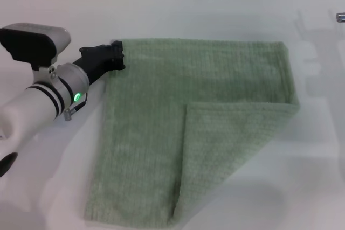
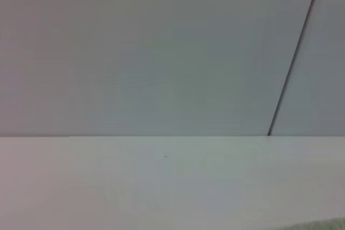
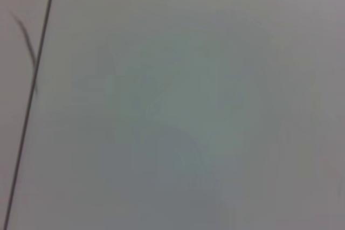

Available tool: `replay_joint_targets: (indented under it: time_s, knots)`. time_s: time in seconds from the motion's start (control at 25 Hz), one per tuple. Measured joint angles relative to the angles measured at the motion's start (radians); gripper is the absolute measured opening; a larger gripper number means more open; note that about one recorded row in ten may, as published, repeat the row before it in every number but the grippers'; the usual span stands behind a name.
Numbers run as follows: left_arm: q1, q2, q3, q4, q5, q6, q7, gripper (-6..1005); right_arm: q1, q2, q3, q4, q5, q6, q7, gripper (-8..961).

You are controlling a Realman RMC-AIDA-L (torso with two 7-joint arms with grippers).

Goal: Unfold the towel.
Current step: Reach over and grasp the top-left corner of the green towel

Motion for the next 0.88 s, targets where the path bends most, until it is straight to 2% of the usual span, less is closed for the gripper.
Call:
replay_joint_targets:
  time_s: [0.2, 0.28, 0.88]
  knots:
    - [-0.021, -0.002, 0.016, 0.0, 0.001, -0.025, 0.01, -2, 0.002, 0.0, -0.008, -0.011, 0.0, 0.008, 0.001, 794]
    - [-0.047, -0.003, 0.02, 0.001, 0.001, -0.079, 0.011, -2, 0.002, 0.001, -0.012, -0.015, -0.001, 0.014, 0.001, 794]
    - [-0.069, -0.005, 0.022, 0.012, 0.001, -0.121, 0.011, -2, 0.011, 0.001, -0.042, -0.027, -0.002, 0.026, 0.002, 794]
